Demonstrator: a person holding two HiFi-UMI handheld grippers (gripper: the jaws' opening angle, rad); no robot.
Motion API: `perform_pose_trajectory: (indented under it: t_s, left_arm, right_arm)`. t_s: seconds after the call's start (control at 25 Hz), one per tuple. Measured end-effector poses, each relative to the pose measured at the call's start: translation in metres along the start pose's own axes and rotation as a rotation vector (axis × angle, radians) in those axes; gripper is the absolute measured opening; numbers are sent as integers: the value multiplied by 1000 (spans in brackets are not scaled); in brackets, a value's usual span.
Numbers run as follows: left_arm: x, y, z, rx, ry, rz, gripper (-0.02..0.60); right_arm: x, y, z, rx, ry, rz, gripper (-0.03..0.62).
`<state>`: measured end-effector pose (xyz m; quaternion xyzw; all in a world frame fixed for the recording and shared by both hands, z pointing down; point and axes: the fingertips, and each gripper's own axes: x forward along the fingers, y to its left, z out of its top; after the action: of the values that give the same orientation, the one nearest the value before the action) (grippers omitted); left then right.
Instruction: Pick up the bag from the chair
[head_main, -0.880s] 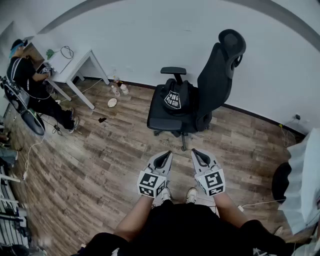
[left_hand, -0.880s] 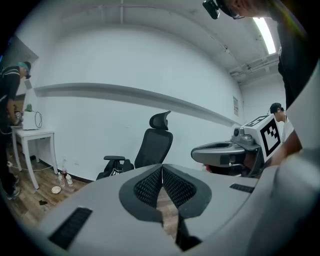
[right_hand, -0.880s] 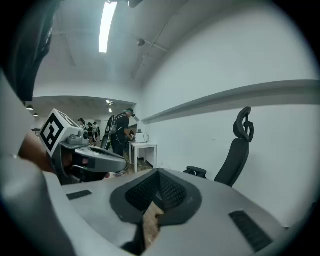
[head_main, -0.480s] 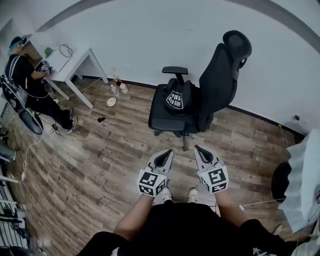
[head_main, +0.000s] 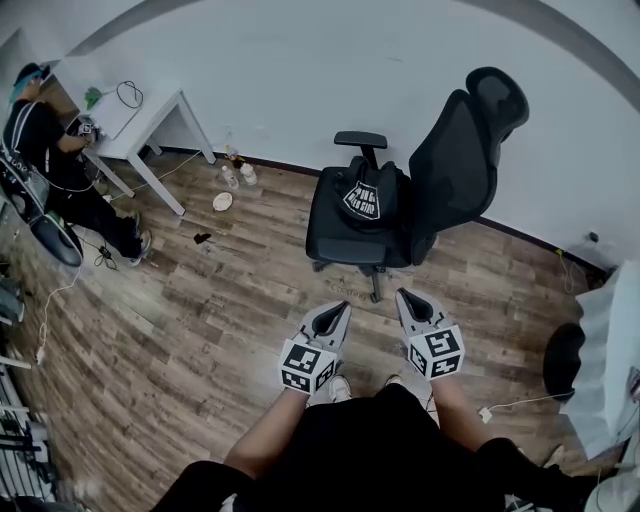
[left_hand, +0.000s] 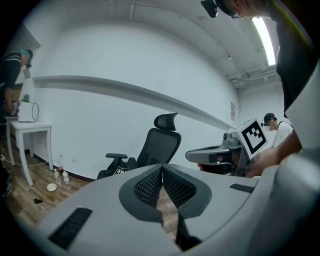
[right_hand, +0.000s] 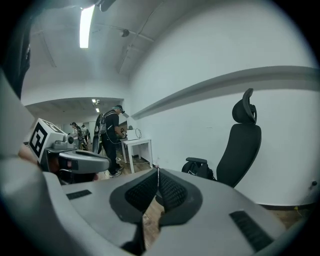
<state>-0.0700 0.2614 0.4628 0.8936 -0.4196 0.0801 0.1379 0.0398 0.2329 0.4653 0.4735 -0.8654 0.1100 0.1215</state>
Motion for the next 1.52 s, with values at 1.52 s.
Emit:
perform_pose_trajectory:
  t_s: [1.52]
  left_arm:
    - [198,145,54,-12,114,-17,21]
  right_arm:
    - [228,-127,36,113,58,128,21]
